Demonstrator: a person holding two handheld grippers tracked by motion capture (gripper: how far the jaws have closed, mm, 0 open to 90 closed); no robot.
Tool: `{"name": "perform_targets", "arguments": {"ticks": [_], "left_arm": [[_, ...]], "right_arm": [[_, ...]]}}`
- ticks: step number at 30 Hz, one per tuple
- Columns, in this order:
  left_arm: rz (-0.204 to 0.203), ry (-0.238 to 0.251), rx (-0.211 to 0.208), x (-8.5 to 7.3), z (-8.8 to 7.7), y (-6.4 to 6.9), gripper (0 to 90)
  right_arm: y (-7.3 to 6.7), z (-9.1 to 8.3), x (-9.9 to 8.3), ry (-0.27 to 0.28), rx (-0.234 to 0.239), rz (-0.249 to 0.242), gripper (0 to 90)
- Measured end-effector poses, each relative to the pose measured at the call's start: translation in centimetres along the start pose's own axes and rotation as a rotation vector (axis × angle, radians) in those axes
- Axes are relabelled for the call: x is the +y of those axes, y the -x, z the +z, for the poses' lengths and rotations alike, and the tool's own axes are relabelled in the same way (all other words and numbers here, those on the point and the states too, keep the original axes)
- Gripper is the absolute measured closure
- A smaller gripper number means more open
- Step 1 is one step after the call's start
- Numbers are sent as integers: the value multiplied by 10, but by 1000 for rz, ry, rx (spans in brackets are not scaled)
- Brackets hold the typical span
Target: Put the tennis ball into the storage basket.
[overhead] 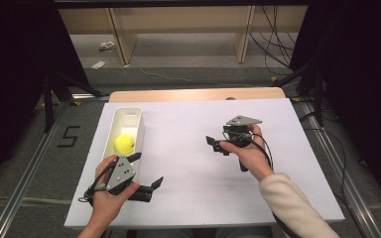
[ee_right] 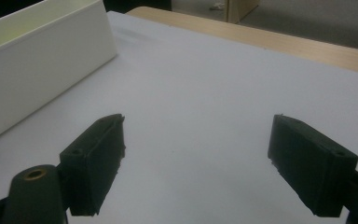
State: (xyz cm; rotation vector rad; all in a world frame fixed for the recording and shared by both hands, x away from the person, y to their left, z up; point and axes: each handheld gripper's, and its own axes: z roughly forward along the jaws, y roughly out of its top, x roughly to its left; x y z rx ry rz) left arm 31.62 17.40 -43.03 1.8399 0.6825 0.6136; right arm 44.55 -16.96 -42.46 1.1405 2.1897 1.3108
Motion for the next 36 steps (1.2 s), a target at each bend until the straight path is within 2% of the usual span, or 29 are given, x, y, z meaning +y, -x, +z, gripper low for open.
{"name": "perform_targets", "arguments": {"ticks": [36], "left_arm": [[0, -1, 6, 0, 0, -1, 0]], "right_arm": [[27, -42, -33, 5, -65, 38, 190]]}}
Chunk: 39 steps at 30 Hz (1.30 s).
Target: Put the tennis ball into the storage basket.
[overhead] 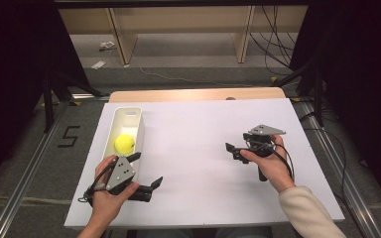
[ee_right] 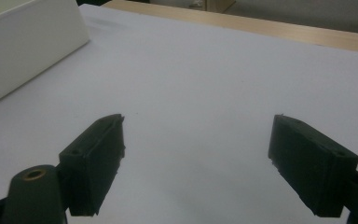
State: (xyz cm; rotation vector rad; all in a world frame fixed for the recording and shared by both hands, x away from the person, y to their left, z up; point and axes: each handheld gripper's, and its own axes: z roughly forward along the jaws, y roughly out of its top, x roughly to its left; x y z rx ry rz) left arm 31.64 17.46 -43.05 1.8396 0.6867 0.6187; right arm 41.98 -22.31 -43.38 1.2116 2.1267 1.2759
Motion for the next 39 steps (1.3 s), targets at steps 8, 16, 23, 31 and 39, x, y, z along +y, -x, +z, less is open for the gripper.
{"name": "perform_targets", "arguments": {"ticks": [8, 16, 23, 31, 39], "left_arm": [[-3, 1, 3, 0, 0, 0, 0], [-3, 1, 3, 0, 0, -1, 0], [-5, 2, 3, 0, 0, -1, 0], [-5, 2, 3, 0, 0, -1, 0], [-5, 4, 4, 0, -1, -1, 0]], "right_arm": [[2, -9, -7, 1, -4, 5, 190], [6, -20, -15, 3, -13, 4, 190], [10, -31, -23, 15, -21, 7, 190], [13, -40, -29, 16, -26, 13, 190], [14, -47, -34, 15, -32, 14, 189]]}}
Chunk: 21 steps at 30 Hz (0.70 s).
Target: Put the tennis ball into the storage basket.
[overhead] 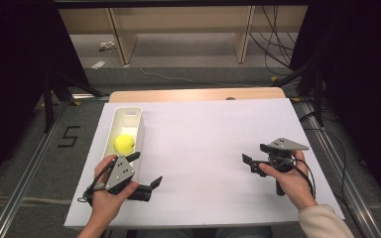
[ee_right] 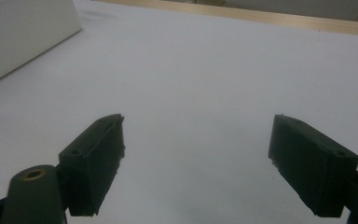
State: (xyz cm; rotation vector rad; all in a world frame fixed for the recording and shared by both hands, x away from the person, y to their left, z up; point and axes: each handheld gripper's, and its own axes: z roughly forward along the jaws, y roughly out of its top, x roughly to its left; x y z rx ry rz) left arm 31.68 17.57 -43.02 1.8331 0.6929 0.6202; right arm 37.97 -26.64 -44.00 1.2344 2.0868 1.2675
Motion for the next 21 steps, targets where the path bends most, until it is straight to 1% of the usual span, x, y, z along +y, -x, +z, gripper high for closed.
{"name": "perform_targets", "arguments": {"ticks": [5, 7, 21], "left_arm": [[0, -1, 1, 0, 0, 0, 0], [0, 0, 0, 0, 0, 0, 0], [-2, 0, 2, 0, 0, 0, 0]], "right_arm": [[1, -5, -2, 3, -2, -5, 189], [2, -6, -3, 3, -2, 3, 188], [6, -17, -11, -3, -13, 9, 187]]}}
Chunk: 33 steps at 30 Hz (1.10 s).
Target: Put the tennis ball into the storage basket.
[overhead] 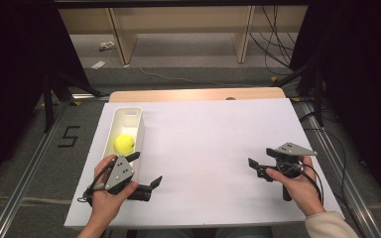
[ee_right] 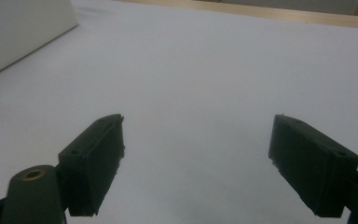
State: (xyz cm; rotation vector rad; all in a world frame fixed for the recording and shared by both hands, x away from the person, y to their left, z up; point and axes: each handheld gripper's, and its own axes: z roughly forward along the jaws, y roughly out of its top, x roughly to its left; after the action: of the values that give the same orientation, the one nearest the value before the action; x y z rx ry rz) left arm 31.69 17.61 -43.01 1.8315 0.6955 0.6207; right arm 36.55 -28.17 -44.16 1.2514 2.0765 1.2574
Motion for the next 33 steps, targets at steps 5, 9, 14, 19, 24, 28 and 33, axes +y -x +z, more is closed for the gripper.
{"name": "perform_targets", "arguments": {"ticks": [5, 9, 14, 19, 24, 28, 33], "left_arm": [[-1, 0, 0, 0, 0, 0, 0], [-1, 0, 0, 0, 0, 0, 0], [-3, 1, 2, 0, -1, -1, 0], [-2, 1, 3, 0, -1, -1, 0], [-3, 2, 3, 0, -1, -1, 0], [-2, 3, 1, 0, -1, -1, 0], [-1, 2, 0, 0, 0, -1, 0]], "right_arm": [[1, -4, -3, -4, -1, 0, 187], [1, -6, -6, -6, -2, 1, 187], [0, -9, -7, 1, -4, -9, 186], [-1, -11, -9, -5, -1, -17, 182], [-1, -13, -10, -2, 0, -16, 181], [-1, -15, -10, 0, 2, -15, 180], [-1, -14, -10, 7, 3, -28, 181]]}}
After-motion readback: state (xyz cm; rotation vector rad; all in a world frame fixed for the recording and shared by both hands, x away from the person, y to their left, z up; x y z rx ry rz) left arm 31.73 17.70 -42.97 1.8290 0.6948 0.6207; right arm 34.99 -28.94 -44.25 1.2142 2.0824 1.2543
